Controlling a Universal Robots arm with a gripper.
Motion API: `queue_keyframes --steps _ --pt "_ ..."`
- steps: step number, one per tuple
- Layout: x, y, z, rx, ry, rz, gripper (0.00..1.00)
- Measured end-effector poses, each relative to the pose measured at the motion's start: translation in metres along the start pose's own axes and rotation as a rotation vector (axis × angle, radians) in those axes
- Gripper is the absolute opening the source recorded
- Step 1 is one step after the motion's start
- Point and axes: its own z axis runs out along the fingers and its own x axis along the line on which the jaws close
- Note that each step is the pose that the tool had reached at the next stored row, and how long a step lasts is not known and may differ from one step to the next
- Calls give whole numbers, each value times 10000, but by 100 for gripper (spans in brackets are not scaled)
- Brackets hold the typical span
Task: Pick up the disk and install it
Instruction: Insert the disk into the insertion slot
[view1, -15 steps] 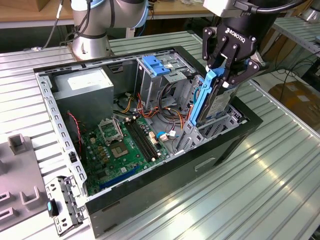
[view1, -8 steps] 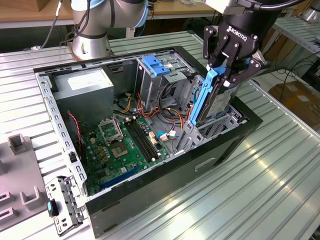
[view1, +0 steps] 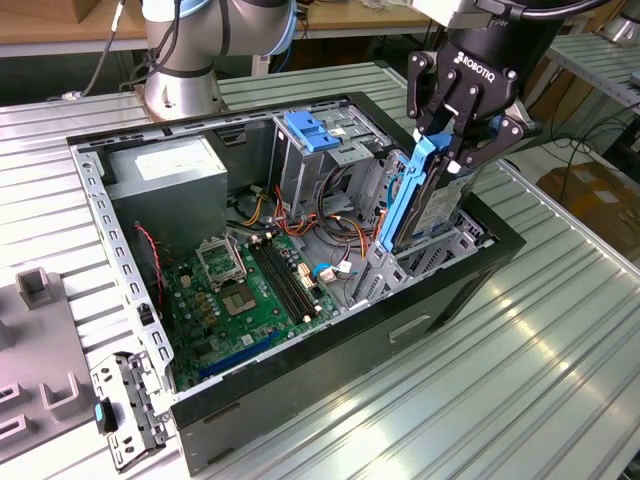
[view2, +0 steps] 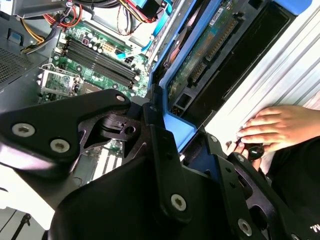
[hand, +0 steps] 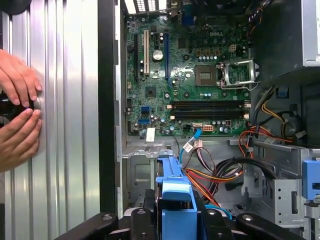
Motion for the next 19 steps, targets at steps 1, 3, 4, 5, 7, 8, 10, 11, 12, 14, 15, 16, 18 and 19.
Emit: queue_keyframes --steps 1,3,4,5,7,8,10,11,12,14,15,16,18,19 --pt "0 0 0 1 0 -18 37" --pt "0 0 0 1 0 -29 37" --pt "0 0 0 1 1 -29 37" --pt "0 0 1 1 2 -29 37" --pt "0 -1 10 1 0 -28 37" --pt "-1 -1 15 2 0 -29 37" --pt "-1 -2 36 1 0 -29 37" --pt "-2 -3 56 1 1 -29 37" --pt "-3 -3 75 1 1 -29 37" --pt "-4 -4 100 1 0 -29 37" --pt "-4 -5 120 1 0 -29 37" --pt "-5 -5 144 2 -1 -29 37" --pt "-5 -7 198 1 1 -29 37" --pt "-6 -7 210 1 1 -29 37"
